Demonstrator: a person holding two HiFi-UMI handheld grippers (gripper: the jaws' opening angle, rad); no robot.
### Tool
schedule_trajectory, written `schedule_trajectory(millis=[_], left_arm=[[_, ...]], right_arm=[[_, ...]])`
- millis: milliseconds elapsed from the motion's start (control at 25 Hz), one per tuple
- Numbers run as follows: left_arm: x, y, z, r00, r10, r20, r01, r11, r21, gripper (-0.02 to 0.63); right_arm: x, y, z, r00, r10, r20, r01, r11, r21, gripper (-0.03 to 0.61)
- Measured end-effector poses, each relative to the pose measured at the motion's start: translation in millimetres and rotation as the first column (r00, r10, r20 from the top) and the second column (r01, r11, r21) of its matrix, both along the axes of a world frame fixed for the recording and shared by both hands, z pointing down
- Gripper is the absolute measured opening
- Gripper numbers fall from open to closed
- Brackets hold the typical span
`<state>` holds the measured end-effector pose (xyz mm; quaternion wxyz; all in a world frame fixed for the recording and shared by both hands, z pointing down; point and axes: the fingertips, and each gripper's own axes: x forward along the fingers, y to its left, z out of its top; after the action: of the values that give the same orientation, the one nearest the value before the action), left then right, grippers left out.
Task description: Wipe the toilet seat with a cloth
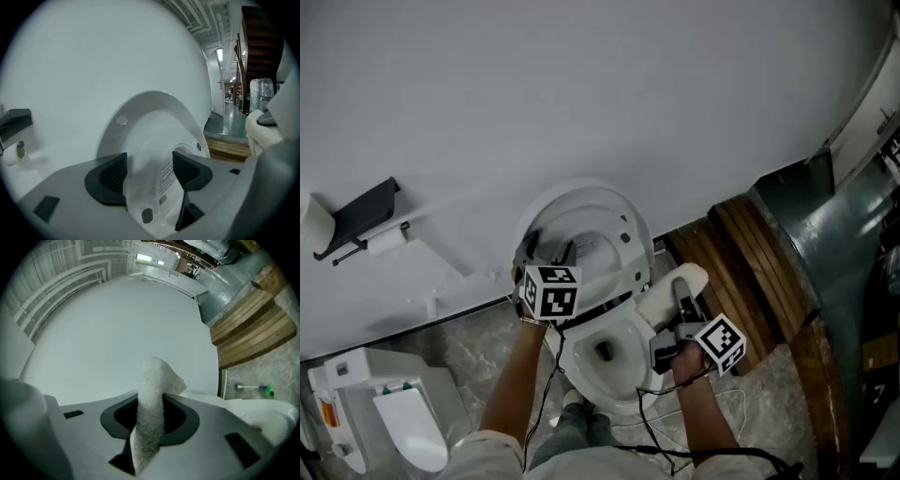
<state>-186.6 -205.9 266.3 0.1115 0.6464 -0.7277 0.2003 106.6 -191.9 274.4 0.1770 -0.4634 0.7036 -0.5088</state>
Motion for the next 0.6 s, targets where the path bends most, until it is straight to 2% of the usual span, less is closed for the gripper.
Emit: schedule_trajectory(millis=[160,280,600], left_arm=[[-3,-13,12,1.0,-0.012,0.019,0.013,0.999,-0.053,0.308],[-7,-14,13,0.999,-0.027,0.041,0.029,0.998,-0.056,0.308],[-1,-3,9,0.999,-0.039,0.033,0.041,0.997,-0.069,0.295]], right_arm=[[8,0,-1,1.0,0.009,0.009,-0.009,1.0,0.002,0.1],[9,0,-6,1.0,0.008,0.024,-0.008,1.0,0.012,0.1],[18,3,-9,0.999,0.018,0.045,-0.018,1.0,0.017,0.1]])
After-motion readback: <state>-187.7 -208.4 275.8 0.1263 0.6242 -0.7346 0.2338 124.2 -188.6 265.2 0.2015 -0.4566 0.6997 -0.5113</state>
